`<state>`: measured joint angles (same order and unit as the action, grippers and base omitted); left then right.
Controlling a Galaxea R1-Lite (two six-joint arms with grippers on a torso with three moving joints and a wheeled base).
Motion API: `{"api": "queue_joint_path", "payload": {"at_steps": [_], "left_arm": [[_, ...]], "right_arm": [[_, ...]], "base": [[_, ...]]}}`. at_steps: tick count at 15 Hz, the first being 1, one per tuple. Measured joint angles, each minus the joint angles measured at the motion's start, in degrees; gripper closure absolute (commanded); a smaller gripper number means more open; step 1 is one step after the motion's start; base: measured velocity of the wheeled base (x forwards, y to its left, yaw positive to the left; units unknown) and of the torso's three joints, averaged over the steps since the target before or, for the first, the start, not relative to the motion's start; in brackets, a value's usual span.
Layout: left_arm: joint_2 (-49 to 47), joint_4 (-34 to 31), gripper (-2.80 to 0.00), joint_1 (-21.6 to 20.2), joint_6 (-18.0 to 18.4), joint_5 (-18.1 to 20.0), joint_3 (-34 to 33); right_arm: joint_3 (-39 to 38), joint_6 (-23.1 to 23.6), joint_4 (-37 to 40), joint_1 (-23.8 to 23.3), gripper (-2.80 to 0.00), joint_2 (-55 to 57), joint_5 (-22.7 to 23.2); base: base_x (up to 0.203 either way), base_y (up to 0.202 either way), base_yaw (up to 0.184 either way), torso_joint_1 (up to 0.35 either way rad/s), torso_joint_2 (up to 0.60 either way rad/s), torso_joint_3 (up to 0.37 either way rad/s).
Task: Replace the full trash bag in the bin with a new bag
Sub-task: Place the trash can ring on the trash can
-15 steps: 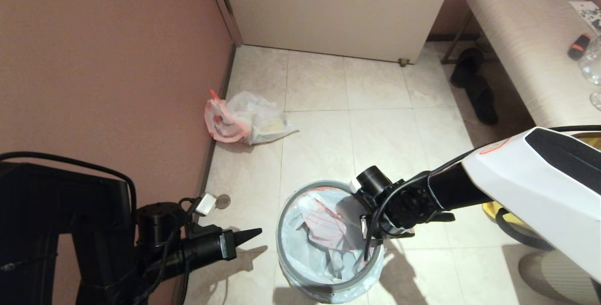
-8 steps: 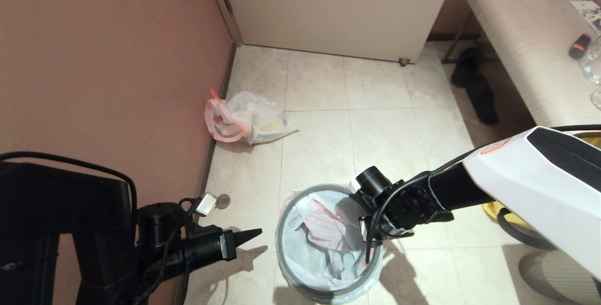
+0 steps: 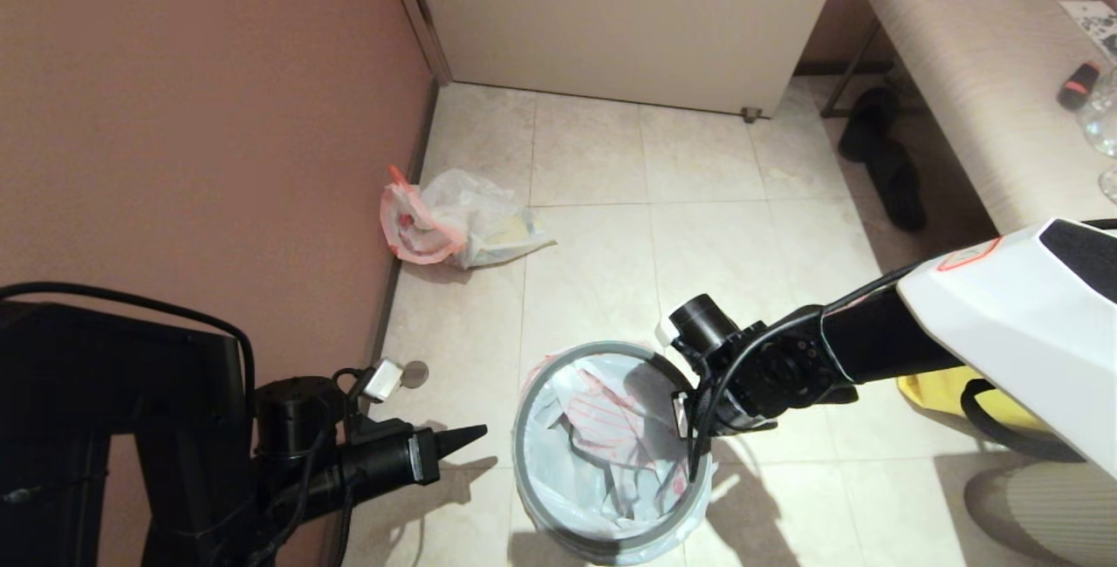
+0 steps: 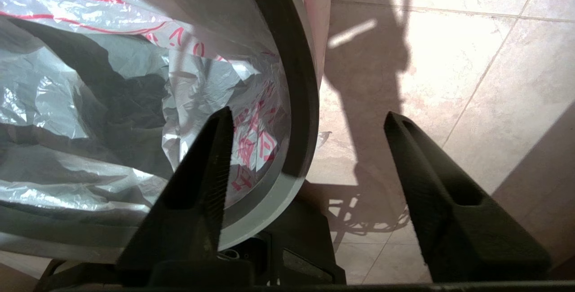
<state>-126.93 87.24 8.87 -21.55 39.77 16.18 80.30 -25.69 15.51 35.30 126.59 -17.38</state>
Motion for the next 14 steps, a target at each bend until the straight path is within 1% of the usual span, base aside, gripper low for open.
{"api": "queue_joint_path", "payload": {"at_steps": [4, 5, 7, 8, 9, 10, 12, 14], "left_arm": [[0.0, 0.0, 0.0, 0.0, 0.0, 0.0, 0.0], [0.0, 0.0, 0.0, 0.0, -0.1, 0.0, 0.0], [0.0, 0.0, 0.0, 0.0, 0.0, 0.0, 0.0], [0.0, 0.0, 0.0, 0.0, 0.0, 0.0, -0.1], [0.0, 0.0, 0.0, 0.1, 0.0, 0.0, -0.1], [0.0, 0.0, 0.0, 0.1, 0.0, 0.0, -0.1], [-0.1, 0.0, 0.0, 0.1, 0.1, 0.0, -0.1], [-0.4, 0.0, 0.0, 0.2, 1.3, 0.1, -0.1]], "right_arm": [[-0.4, -0.1, -0.3, 0.1, -2.8, 0.1, 0.0], [-0.5, -0.3, -0.5, 0.1, 0.0, -0.2, 0.0], [-2.1, -0.8, -0.8, 0.0, 0.0, -2.0, 0.4], [-3.5, -1.2, -1.3, -0.1, 0.0, -3.4, 1.6], [-5.1, -1.7, -2.1, -0.5, 0.0, -4.9, 4.2], [-7.1, -2.0, -3.4, -1.7, 0.0, -6.7, 9.1], [-11.2, -2.0, -5.6, -6.2, 0.0, -10.2, 22.4], [-14.2, -0.8, -6.6, -12.3, 0.0, -12.0, 36.0]], "base": [[0.0, 0.0, 0.0, 0.0, 0.0, 0.0], [0.0, 0.0, 0.0, 0.0, 0.0, 0.0], [0.0, 0.0, 0.0, 0.0, 0.0, 0.0], [0.0, 0.0, 0.0, 0.0, 0.0, 0.0], [0.0, 0.0, 0.0, 0.0, 0.0, 0.0], [0.0, 0.0, 0.0, 0.0, 0.0, 0.0], [0.0, 0.0, 0.0, 0.0, 0.0, 0.0], [0.0, 0.0, 0.0, 0.0, 0.0, 0.0]]}}
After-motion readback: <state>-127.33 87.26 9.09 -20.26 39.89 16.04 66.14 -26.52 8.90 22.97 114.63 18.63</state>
